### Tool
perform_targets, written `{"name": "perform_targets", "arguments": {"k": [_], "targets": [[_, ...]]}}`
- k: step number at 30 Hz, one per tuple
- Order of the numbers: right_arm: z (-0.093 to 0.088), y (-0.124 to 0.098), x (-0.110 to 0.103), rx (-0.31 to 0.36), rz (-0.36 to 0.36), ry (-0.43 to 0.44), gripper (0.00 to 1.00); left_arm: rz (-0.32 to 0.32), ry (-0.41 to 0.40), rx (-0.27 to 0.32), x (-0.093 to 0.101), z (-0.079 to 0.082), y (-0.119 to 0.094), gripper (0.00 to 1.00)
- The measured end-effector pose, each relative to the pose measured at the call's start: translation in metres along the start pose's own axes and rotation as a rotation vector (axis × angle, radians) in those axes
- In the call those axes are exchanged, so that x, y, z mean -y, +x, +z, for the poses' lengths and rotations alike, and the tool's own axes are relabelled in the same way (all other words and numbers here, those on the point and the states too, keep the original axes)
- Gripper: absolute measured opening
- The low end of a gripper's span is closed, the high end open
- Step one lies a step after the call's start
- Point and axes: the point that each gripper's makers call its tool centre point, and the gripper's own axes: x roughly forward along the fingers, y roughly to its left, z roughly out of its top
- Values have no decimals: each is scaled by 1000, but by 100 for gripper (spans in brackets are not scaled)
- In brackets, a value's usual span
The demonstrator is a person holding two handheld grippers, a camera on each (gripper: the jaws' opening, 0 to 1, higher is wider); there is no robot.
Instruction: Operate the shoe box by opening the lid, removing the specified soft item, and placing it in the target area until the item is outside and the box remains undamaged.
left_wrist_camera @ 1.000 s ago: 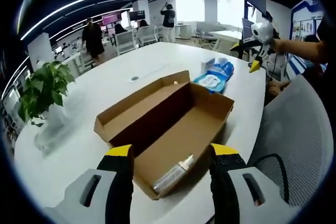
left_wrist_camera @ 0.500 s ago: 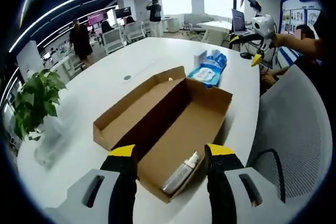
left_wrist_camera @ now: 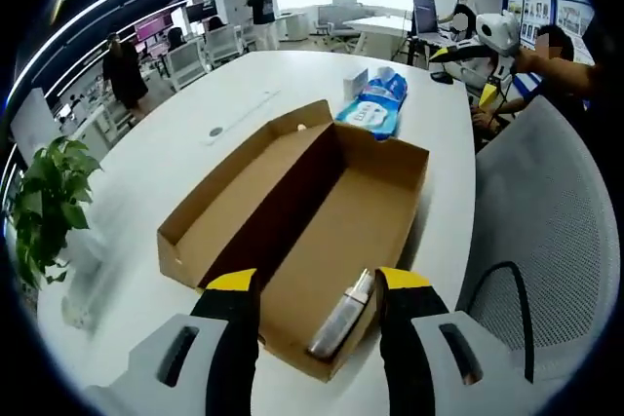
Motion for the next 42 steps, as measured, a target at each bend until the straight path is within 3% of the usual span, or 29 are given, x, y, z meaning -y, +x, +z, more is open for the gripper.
{"name": "perform_targets", "arguments": {"k": [15,25,42], "targets": [[-1,-11,-25,27,-6,31,98,-83,73,-106,5,-7,20,45],[-1,-16,-39,34,6,49,98,-159,156,-231,7,-24,32,45],[-2,-24,-36,48,-28,90,97,-279,282,-363,17,-38,51,47]]}}
